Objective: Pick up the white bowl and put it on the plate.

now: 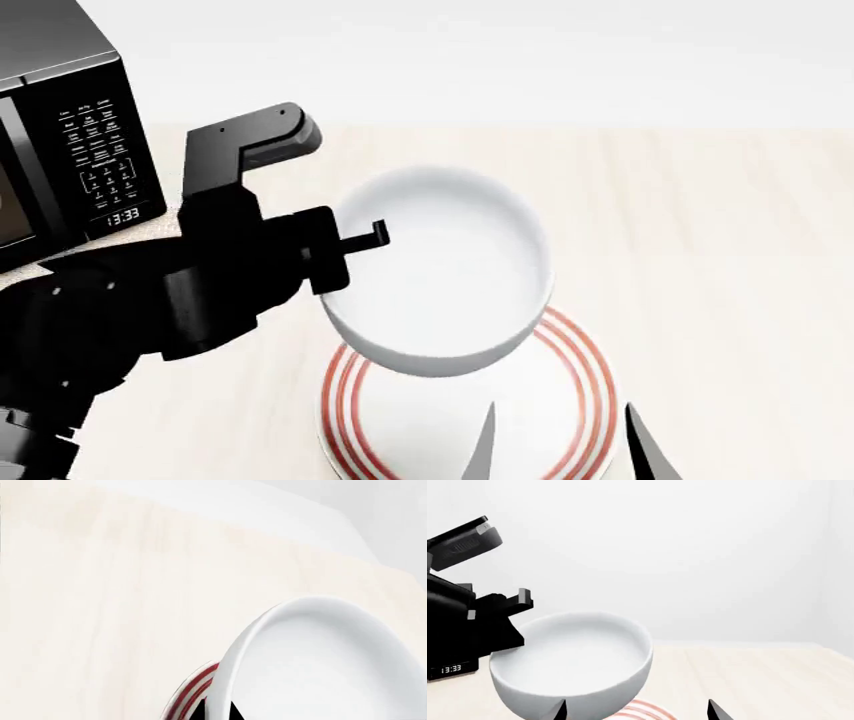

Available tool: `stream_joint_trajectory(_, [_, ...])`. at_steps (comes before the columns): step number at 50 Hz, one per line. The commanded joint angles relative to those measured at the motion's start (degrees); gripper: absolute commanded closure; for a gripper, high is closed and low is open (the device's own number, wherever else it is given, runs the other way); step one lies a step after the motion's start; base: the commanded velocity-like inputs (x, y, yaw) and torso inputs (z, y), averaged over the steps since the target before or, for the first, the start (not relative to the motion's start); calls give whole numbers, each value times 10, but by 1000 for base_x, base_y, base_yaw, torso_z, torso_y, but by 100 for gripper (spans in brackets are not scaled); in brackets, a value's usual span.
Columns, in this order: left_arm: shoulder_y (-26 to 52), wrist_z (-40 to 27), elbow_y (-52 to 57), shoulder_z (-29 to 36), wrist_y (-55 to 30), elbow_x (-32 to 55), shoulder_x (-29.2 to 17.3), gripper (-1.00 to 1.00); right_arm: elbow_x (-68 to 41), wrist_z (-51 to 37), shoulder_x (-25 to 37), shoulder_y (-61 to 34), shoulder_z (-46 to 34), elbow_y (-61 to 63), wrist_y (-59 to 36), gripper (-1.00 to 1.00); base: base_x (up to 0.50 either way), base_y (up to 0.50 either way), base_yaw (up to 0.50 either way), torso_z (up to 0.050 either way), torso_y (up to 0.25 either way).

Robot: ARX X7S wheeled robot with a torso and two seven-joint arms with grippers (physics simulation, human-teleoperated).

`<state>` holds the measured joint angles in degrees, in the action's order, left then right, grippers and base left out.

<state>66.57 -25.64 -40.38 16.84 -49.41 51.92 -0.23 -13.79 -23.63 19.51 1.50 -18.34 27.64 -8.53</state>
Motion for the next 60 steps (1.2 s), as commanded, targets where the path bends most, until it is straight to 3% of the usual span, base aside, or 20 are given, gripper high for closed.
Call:
stream_joint_trajectory(1, [20,-14,-45,101,80,100,0,100,-2,-1,1,0,-1,-4,4,-100,0,0,0,0,0])
stream_joint_trajectory(16, [28,-5,-92,218,154,198,0,100,-5,-3,3,-3,-2,-7,4,-100,0,0,0,0,1])
stream_joint_trajectory(50, [11,16,-125,338,217,277,0,100,-8,-8,7,-4,-6,-7,4,-100,0,0,0,0,0])
stream_joint_trajectory(60, [18,21,-142,408,248,330,1,100,-10,-7,8,-6,-6,-12,6,-100,0,0,0,0,0])
